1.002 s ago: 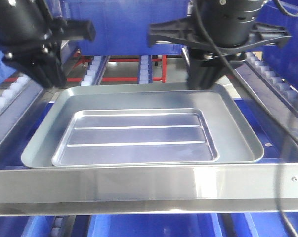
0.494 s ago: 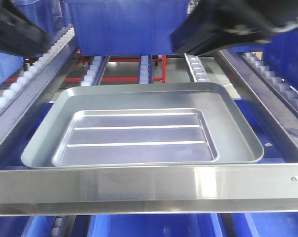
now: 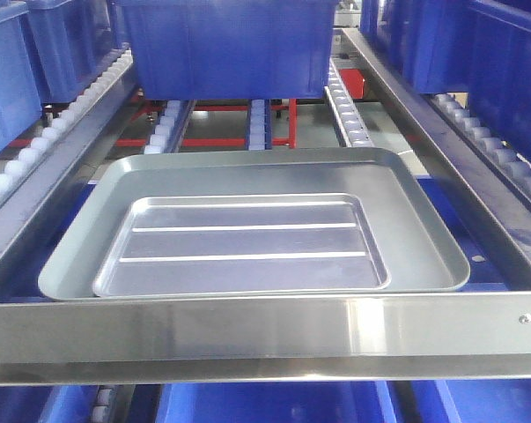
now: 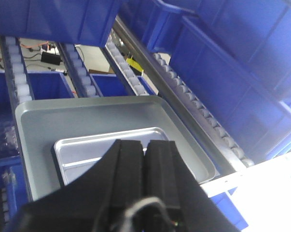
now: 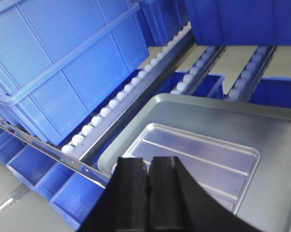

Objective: Grab silver tray and stack on right shelf

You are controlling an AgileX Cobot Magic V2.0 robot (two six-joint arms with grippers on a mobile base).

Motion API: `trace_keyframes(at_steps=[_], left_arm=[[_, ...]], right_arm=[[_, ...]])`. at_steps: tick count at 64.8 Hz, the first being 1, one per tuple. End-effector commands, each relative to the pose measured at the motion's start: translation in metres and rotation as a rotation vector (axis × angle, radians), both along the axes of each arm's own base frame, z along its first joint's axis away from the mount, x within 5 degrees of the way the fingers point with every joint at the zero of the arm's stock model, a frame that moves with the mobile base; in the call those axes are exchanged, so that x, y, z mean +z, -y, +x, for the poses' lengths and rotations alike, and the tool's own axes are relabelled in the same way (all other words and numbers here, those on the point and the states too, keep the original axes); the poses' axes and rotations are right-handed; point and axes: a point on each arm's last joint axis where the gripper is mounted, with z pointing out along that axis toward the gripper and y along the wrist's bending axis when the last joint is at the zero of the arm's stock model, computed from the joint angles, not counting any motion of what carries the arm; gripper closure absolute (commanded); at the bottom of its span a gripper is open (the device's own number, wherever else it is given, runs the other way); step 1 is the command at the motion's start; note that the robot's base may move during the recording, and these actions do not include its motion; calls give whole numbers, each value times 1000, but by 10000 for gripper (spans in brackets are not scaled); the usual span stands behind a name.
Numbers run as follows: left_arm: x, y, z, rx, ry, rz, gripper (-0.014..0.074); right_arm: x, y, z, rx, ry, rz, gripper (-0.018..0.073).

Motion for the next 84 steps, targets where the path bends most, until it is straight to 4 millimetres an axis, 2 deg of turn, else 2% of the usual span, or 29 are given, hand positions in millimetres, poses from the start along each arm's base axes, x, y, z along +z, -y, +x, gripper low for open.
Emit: trace_keyframes(at_steps=[1, 24, 33, 41, 51, 69, 75, 84], left_arm=[[16, 2, -2, -29, 83, -58, 689], [16, 2, -2, -29, 83, -58, 689], [16, 2, -2, -29, 83, -58, 689], [16, 2, -2, -29, 83, -58, 689], [16, 2, -2, -29, 83, -58, 689], [16, 2, -2, -29, 83, -58, 689], [16, 2, -2, -29, 83, -58, 689], [16, 2, -2, -29, 81, -57, 689]], right_arm=[[16, -2, -4, 43, 97, 43, 510], [15, -1, -3, 28, 84, 42, 510], [-2, 8, 3, -80, -36, 137, 510], [-23, 23, 0, -187, 110, 86, 510], [-37, 46, -12, -392, 319, -65, 510], [-59, 62, -33, -588, 446, -53, 510], [-69, 63, -31, -614, 441, -60, 510], [-70, 63, -31, -613, 425, -67, 510]])
